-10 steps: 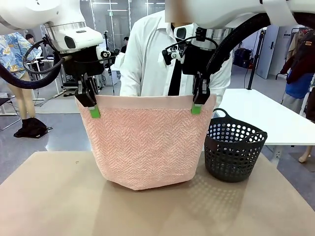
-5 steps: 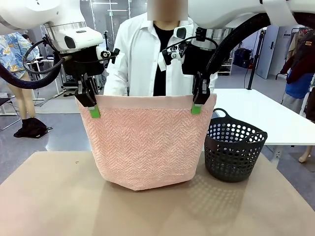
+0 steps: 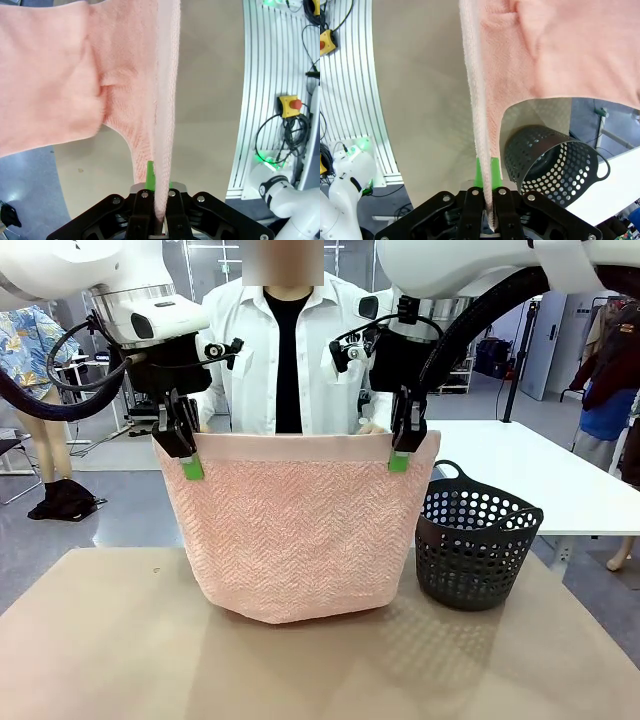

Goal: Fold the towel.
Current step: Release the end of the 100 cm Hotel Towel you were holding and grab the top end of the folded side.

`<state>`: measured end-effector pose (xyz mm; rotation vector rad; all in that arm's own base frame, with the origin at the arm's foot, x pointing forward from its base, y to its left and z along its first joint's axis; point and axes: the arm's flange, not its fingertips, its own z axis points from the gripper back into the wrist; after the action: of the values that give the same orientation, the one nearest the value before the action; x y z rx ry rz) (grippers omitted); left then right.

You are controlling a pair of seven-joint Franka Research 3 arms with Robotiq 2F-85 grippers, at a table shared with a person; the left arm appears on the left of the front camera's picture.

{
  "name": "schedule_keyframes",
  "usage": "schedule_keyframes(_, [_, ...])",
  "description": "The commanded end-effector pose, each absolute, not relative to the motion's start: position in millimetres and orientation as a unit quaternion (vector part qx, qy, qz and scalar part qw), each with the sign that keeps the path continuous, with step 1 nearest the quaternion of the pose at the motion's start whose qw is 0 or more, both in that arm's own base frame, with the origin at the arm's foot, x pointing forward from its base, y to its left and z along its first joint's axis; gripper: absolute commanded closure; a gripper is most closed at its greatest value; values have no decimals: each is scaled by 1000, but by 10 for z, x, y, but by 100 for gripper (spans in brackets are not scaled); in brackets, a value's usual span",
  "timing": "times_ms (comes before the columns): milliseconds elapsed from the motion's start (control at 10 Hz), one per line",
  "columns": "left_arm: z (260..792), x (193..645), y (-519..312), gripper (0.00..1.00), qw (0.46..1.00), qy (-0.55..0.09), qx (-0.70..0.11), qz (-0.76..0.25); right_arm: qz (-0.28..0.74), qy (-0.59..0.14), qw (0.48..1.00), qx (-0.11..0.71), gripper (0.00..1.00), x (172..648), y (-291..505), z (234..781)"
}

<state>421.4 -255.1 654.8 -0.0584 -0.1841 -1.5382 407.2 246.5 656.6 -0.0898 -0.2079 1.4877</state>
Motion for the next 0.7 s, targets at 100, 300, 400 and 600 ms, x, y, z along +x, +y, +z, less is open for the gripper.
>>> schedule_keyframes(100, [6569,4220,-2536,100,715,-85,-26,-693,677,-96,729,-42,100,4049,2461,6575])
schedule_keyframes(300, [6569,4220,-2536,100,715,-85,-26,-693,677,-96,729,-42,100,4049,2461,6575])
schedule_keyframes(400, [6569,4220,-2536,100,715,-85,-26,-693,677,-96,729,-42,100,4049,2461,6575])
schedule_keyframes(600, [6569,4220,-2536,100,715,-85,-26,-693,677,-96,729,-42,100,4049,2461,6575])
